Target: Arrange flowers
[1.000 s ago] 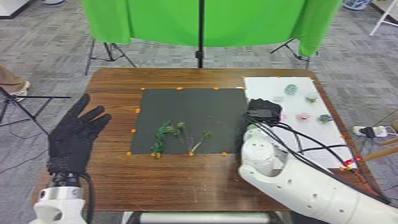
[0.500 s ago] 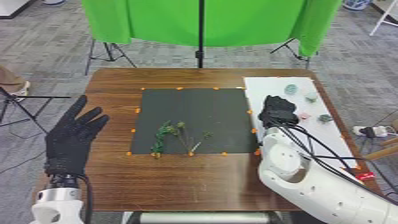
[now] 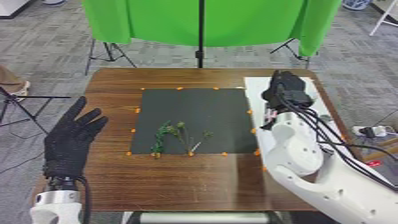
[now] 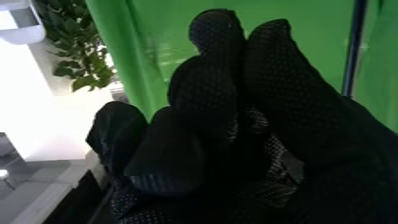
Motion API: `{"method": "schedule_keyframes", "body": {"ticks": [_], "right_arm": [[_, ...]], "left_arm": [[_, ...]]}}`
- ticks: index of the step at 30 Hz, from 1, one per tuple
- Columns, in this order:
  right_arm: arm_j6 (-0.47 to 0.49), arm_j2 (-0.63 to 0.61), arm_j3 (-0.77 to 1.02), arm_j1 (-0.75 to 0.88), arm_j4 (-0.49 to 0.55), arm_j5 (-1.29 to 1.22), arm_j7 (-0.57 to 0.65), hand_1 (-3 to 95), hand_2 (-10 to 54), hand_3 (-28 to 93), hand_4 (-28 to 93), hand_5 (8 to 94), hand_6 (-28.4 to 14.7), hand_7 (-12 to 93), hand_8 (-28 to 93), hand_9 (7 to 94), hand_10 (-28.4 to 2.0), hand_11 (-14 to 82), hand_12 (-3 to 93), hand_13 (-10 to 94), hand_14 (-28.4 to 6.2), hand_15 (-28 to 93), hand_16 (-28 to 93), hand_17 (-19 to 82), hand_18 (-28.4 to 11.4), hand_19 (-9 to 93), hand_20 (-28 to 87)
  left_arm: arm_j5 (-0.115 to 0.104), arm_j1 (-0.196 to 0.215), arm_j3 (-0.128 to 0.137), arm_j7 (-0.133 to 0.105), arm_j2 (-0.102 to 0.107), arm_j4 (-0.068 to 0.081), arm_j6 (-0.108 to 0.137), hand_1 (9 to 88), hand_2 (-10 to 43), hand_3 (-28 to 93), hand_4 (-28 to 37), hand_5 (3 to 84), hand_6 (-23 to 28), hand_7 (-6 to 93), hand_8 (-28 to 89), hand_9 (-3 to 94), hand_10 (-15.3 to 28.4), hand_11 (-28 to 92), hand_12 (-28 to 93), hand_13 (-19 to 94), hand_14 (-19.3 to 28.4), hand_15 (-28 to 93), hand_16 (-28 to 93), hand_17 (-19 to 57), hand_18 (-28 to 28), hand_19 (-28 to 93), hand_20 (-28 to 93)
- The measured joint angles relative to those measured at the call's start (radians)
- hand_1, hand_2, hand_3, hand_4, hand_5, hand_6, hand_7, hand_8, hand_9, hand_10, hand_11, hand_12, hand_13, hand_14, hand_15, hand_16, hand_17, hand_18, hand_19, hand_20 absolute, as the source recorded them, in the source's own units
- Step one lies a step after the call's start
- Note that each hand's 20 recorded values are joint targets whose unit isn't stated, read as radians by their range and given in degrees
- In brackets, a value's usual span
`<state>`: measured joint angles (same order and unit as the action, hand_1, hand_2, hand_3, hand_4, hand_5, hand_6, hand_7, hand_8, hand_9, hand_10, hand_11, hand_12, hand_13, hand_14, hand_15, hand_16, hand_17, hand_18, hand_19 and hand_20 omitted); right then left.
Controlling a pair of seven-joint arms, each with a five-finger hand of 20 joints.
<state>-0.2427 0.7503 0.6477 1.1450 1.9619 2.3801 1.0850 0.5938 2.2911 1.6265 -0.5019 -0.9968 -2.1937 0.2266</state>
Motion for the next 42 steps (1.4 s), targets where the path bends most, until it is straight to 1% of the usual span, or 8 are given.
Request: {"method": "schedule_keyframes", "body": {"ticks": [2,4,9,11,23,28,32,42], "right_arm": [[0.004,0.021,0.029,0.024,0.0,-0.011,0.026,36.8,-9.0,77,-24,80.5,-9.4,21,-8,74.2,-19.3,58.7,22.6,70,-15.0,89,17,39,-28.4,93,64],[0.046,0.05,0.095,0.065,0.0,-0.059,0.046,35.1,-8.1,75,-24,79.5,-10.5,20,-9,72.9,-20.3,58.1,22.1,68,-16.3,89,16,38,-28.4,93,63],[0.291,0.103,0.202,0.134,-0.021,-0.232,0.074,32.4,-7.3,73,-23,78.0,-12.2,17,-9,70.8,-22.0,57.0,21.6,66,-17.8,89,15,37,-28.4,93,63],[0.314,0.109,0.179,0.132,-0.053,-0.253,0.092,31.8,-7.2,73,-23,77.9,-12.5,17,-9,70.3,-22.2,56.8,21.3,66,-17.9,89,15,37,-28.4,93,62],[0.205,0.142,0.071,0.058,-0.19,-0.207,0.145,33.1,-7.7,73,-24,78.2,-11.9,17,-9,70.6,-21.7,57.2,20.4,66,-17.4,90,14,38,-28.4,93,62],[0.202,0.152,0.005,0.012,-0.241,-0.157,0.159,43.3,-9.5,75,-28,80.4,-9.5,19,-3,74.4,-19.2,57.2,20.3,70,-14.8,89,15,40,-28.4,93,62],[0.196,0.155,-0.057,-0.027,-0.282,-0.109,0.161,57.2,-9.5,68,-28,87.9,-5.3,22,8,83.7,-13.3,52.6,25.2,77,-10.5,86,17,43,-28.4,93,62],[0.052,0.139,-0.086,-0.019,-0.26,-0.044,0.139,58.1,-9.5,72,-28,91.5,-5.5,21,11,88.8,-13.1,50.0,25.5,80,-10.0,86,19,45,-28.4,93,64]], "left_arm": [[0.0,0.0,0.0,0.0,0.0,0.0,0.0,25.3,9.6,74,-22.0,33.6,7.9,12.1,-9,33.9,20.2,27,13,24,25.8,56,-8,-8.7,23.5,49,25],[0.0,0.0,0.0,0.0,0.0,0.0,0.001,25.3,9.6,74,-22.0,33.7,7.9,12.1,-9,33.9,20.2,27,13,24,25.8,56,-8,-8.7,23.5,49,25],[0.0,0.003,0.001,0.003,-0.001,0.0,0.001,25.4,9.6,74,-21.9,33.8,7.9,12.0,-9,34.0,20.1,28,13,24,25.8,56,-8,-8.7,23.5,49,25],[0.0,0.003,0.001,0.003,-0.001,0.0,0.001,25.4,9.6,74,-21.9,33.8,7.9,12.1,-9,34.0,20.1,28,13,24,25.8,56,-8,-8.7,23.5,49,25],[0.0,-0.005,-0.001,0.013,-0.005,0.0,0.0,25.5,9.6,74,-21.8,33.8,8.0,12.1,-9,34.0,20.2,28,13,24,25.8,56,-8,-8.7,23.5,49,25],[0.001,-0.011,-0.001,0.024,-0.015,0.001,-0.001,25.5,9.6,74,-21.8,33.8,8.0,12.2,-9,34.0,20.2,28,13,24,25.9,56,-8,-8.7,23.5,49,25],[0.002,-0.014,-0.001,0.027,-0.019,0.001,-0.002,25.5,9.6,74,-21.9,33.8,8.0,12.3,-9,34.1,20.1,28,13,24,25.9,56,-8,-8.7,23.5,49,25],[0.002,-0.013,0.002,0.027,-0.026,0.001,-0.002,25.4,9.7,74,-21.9,33.8,8.0,12.1,-9,34.0,20.2,28,13,24,25.9,56,-8,-8.7,23.5,49,25]]}}
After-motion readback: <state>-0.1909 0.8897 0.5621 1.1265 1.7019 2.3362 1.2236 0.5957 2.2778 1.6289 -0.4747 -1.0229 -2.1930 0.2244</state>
